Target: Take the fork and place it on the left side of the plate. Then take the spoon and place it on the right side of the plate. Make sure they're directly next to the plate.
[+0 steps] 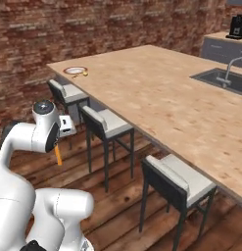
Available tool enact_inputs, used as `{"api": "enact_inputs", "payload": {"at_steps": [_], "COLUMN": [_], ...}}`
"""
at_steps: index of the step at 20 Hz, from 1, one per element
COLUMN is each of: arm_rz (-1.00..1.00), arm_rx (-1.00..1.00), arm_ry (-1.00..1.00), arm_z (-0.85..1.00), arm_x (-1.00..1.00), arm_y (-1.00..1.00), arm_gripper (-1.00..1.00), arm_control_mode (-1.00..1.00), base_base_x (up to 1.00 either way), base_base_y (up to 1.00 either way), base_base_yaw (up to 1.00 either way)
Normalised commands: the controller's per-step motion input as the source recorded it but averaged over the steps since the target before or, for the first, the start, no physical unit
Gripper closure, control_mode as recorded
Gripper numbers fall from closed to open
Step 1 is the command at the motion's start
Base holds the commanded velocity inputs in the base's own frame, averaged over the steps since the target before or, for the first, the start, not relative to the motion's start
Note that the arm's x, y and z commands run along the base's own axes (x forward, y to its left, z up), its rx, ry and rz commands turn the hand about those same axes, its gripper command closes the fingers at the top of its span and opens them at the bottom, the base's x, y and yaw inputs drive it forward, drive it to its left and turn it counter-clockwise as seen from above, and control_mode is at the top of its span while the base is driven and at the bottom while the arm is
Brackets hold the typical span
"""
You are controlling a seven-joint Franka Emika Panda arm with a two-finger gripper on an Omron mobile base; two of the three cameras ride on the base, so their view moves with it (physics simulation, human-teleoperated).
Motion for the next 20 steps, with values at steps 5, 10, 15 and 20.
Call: {"api": "enact_inputs", "payload": {"at_steps": [5, 10, 15, 20], "arm_rz": [0.0, 0.0, 0.0, 0.0], "arm_rx": [0.0, 0.0, 0.0, 0.0], "arm_ry": [0.0, 0.0, 0.0, 0.0], "arm_z": [0.0, 0.0, 0.0, 0.0], "arm_x": [0.0, 0.0, 0.0, 0.0], "arm_y": [0.0, 0.0, 0.0, 0.0], "arm_gripper": [1.0, 1.0, 1.0, 1.0], "arm_control_mode": [1.0, 1.0, 1.0, 1.0], "base_base_x": [0.98, 0.96, 0.9, 0.89], "base_base_y": [0.87, 0.93, 1.0, 1.0], "base_base_yaw": [-0.37, -0.35, -0.28, -0.27]}}
